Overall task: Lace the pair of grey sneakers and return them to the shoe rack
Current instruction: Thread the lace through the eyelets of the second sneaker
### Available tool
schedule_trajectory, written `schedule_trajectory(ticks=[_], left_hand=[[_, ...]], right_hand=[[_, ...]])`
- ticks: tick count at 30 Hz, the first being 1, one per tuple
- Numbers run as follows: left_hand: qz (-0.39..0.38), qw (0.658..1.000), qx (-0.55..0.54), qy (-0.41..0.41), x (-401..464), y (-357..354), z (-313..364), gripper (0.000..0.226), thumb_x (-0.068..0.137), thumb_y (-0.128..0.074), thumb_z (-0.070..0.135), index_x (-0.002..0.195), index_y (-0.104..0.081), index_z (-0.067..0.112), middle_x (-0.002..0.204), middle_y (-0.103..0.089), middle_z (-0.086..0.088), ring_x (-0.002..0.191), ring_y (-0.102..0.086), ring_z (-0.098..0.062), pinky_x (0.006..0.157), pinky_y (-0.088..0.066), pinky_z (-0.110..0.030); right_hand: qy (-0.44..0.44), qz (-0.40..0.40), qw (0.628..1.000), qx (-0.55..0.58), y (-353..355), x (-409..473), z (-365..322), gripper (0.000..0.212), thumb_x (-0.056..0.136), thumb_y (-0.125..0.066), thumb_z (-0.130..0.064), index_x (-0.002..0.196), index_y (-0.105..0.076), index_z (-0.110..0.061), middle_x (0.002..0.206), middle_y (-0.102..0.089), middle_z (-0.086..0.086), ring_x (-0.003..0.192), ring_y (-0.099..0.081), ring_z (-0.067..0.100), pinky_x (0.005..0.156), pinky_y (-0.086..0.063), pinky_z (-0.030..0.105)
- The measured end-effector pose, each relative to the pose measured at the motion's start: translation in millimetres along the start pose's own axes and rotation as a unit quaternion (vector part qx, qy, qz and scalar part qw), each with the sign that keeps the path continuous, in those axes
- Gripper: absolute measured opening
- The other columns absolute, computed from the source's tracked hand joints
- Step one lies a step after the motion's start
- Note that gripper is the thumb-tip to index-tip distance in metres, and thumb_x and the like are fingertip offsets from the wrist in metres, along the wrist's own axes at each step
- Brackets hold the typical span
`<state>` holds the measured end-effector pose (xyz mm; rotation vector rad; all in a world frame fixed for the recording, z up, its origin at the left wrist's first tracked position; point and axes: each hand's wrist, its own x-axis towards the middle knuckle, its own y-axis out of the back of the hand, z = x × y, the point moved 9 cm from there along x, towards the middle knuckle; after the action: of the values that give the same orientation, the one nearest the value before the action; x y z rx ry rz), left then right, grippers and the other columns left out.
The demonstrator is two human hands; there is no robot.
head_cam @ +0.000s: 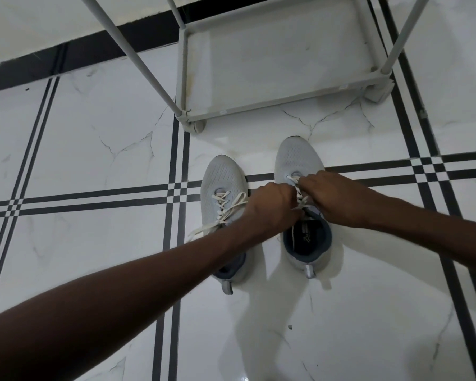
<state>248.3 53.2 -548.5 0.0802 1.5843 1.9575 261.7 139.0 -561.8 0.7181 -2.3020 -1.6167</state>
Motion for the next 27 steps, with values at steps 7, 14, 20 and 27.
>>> schedule_trajectory(ticks=[7,14,20,27], left_hand=[[-0.126,0.975,-0.163,0.089,11.5,-9.7,-15.9,0.02,0.088,-0.059,0.009,0.095,-0.075,0.0,0.085,-0.078,-0.015,0.077,-0.076,-0.03,0.075,-0.062,-0.039],[0.035,0.981,0.13,-0.14,-23.9,-5.7,7.7,0.028,0.09,-0.037,0.018,0.091,-0.064,0.016,0.086,-0.072,-0.008,0.075,-0.067,-0.034,0.057,-0.034,-0.033],[0.056,0.979,0.079,-0.181,-35.8,-3.8,1.5,0.041,0.074,-0.023,0.024,0.074,-0.062,0.014,0.062,-0.066,-0.009,0.051,-0.061,-0.034,0.048,-0.029,-0.03],[-0.022,0.995,0.01,-0.1,-33.9,6.6,-32.9,0.022,0.096,-0.05,0.035,0.103,-0.063,0.018,0.091,-0.071,-0.007,0.083,-0.066,-0.027,0.068,-0.051,-0.038]], right_hand=[[-0.07,-0.05,0.995,0.054,-9.1,-4.2,12.3,0.028,0.094,-0.054,-0.018,0.12,-0.044,-0.012,0.089,-0.069,0.018,0.072,-0.062,0.036,0.055,-0.04,0.034],[0.01,-0.088,0.994,-0.068,1.1,-7.7,2.8,0.012,0.093,-0.05,-0.028,0.092,-0.061,-0.029,0.081,-0.069,0.002,0.074,-0.063,0.024,0.06,-0.048,0.035],[0.011,-0.033,0.997,-0.069,-10.1,-11.5,0.5,0.007,0.088,-0.055,-0.026,0.086,-0.06,-0.03,0.073,-0.071,0.003,0.062,-0.065,0.027,0.049,-0.048,0.034],[0.003,0.025,0.997,-0.071,17.8,-4.8,-9.1,0.029,0.093,-0.048,-0.046,0.098,-0.06,-0.02,0.089,-0.068,0.004,0.077,-0.064,0.028,0.062,-0.047,0.037]])
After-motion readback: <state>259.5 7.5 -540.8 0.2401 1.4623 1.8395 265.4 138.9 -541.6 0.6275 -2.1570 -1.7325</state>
